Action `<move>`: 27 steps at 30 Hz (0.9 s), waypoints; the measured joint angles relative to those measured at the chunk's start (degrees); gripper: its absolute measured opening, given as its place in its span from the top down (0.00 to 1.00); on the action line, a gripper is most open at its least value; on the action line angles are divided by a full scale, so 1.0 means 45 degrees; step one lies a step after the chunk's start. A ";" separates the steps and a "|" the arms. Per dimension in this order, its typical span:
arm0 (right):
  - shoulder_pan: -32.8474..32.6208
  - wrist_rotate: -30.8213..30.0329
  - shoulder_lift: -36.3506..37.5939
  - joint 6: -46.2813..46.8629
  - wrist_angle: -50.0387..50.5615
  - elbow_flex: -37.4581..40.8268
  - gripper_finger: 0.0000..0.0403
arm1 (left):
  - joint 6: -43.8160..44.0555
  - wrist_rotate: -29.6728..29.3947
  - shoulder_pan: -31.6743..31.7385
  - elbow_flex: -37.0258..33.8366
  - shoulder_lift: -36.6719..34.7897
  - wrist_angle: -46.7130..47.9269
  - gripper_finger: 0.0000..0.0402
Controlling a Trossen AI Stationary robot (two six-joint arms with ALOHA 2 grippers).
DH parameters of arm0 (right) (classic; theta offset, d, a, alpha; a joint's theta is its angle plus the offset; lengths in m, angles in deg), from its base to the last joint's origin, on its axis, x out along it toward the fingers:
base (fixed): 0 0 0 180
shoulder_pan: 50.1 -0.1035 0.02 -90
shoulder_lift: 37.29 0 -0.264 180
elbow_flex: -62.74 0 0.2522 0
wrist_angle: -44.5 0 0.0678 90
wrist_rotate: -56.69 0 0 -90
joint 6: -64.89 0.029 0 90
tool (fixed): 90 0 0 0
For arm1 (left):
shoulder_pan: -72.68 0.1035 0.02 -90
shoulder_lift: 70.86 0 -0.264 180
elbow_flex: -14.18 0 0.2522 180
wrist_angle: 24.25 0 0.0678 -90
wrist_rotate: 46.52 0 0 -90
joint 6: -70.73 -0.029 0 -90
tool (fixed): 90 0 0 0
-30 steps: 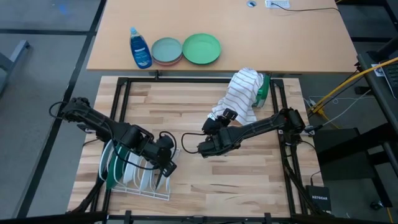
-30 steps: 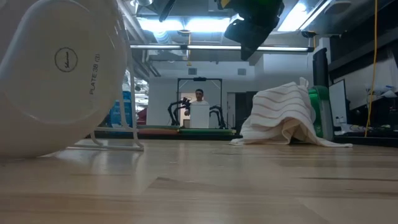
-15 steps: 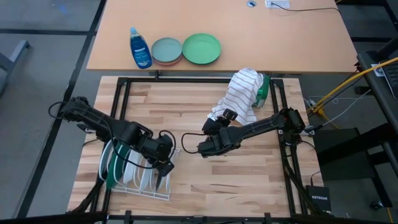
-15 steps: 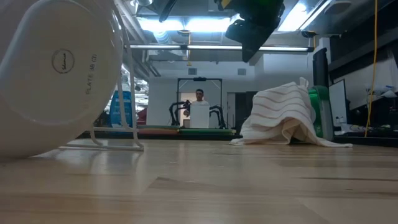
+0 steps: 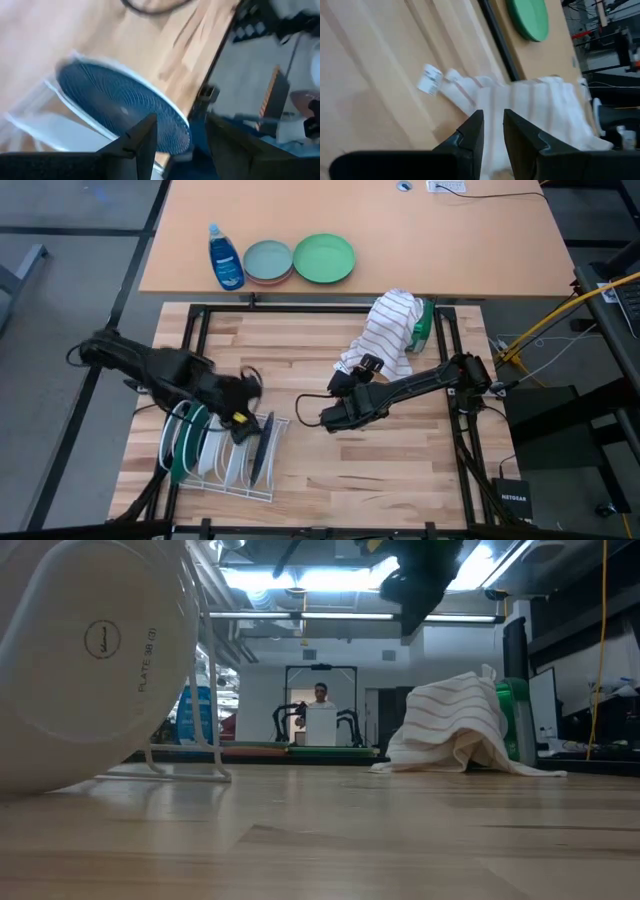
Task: Sort dishes
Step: Return to Home Position
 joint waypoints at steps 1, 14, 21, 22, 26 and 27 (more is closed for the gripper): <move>0.0000 0.0004 0.0118 -0.0001 0.0308 0.0000 0.81 | -0.0270 -0.0381 0.0068 0.0000 -0.0435 0.0018 0.61; 0.0000 -0.0552 0.4209 -0.0324 0.1006 -0.0004 0.81 | -0.7089 -1.2102 0.0563 -0.0934 -0.6336 0.0005 0.61; -0.0019 -0.2151 0.7475 0.2164 0.0666 0.2494 0.81 | -0.6230 -1.2409 0.0559 -0.5235 -0.9106 -0.0064 0.61; -0.0020 -0.2121 0.7967 0.2444 0.0261 0.3242 0.81 | -0.5967 -1.2413 0.0563 -0.6000 -0.9544 -0.0117 0.61; -0.0092 -0.1320 0.9838 0.2304 -0.2932 0.6496 0.81 | -0.5589 -1.2357 0.0558 -0.8813 -1.1105 -0.1547 0.61; -0.0092 -0.0862 1.0261 0.1994 -0.4119 0.7359 0.81 | -0.5618 -1.2362 0.0558 -0.9462 -1.1477 -0.2243 0.61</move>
